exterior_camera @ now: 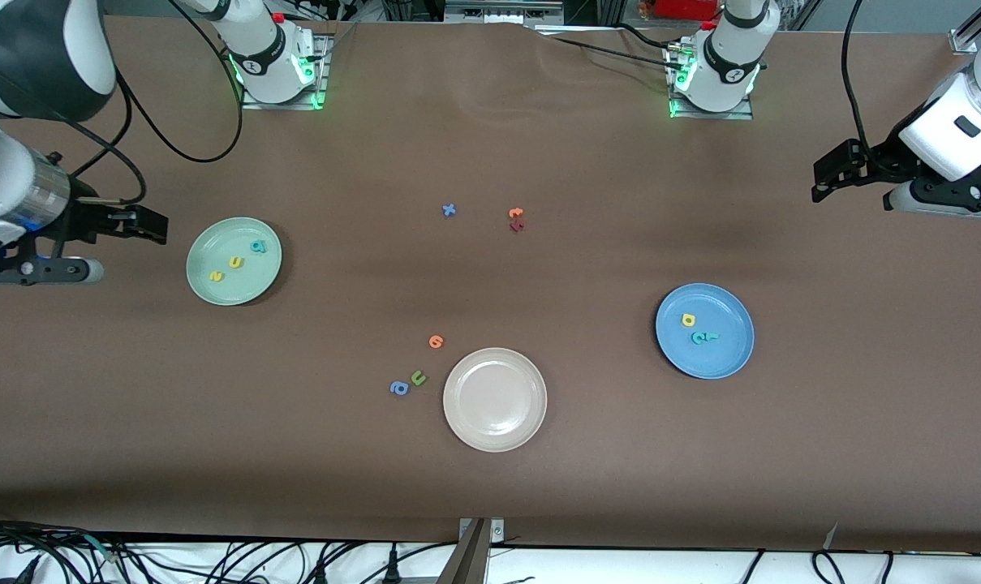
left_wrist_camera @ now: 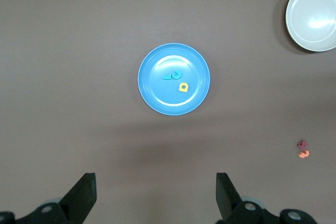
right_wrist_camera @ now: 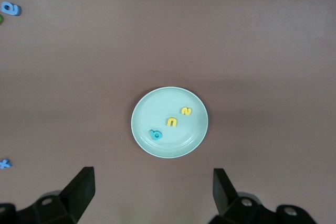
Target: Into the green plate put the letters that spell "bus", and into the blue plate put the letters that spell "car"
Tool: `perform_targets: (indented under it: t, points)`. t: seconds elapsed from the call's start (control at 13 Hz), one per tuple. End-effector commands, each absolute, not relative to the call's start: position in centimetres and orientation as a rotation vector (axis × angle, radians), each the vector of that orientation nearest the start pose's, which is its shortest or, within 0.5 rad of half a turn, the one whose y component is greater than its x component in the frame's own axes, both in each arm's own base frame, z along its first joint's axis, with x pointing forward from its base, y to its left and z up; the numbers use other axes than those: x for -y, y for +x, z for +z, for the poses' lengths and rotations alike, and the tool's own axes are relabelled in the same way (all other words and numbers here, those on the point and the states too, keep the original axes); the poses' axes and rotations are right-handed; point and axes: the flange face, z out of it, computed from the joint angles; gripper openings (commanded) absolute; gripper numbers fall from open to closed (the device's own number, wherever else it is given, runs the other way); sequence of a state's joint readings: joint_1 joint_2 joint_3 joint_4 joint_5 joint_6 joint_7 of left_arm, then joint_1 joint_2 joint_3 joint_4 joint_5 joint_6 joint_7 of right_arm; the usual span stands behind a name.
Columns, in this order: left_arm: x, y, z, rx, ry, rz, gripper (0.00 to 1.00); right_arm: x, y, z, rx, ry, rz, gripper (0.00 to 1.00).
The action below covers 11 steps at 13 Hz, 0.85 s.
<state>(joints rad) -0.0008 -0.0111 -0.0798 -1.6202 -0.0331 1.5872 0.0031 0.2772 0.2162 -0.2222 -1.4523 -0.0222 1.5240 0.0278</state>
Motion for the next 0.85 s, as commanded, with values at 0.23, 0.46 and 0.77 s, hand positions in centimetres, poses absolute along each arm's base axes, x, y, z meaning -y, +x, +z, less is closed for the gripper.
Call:
perform_targets:
  t: [0.23,0.46,0.77]
  points:
    - [4.9,55.1,61.3,-0.132,-3.156,0.013,1.00,-3.6,59.9,58.0,0.030,-3.167,0.186,0.99]
    - [5.0,55.0,61.7,-0.140,-3.156,0.008,1.00,-4.2,59.9,58.1,-0.009,-3.168,0.183,0.99]
    - [5.0,55.1,61.6,-0.137,-3.150,0.013,1.00,-4.1,59.8,58.1,-0.062,-3.162,0.185,1.00]
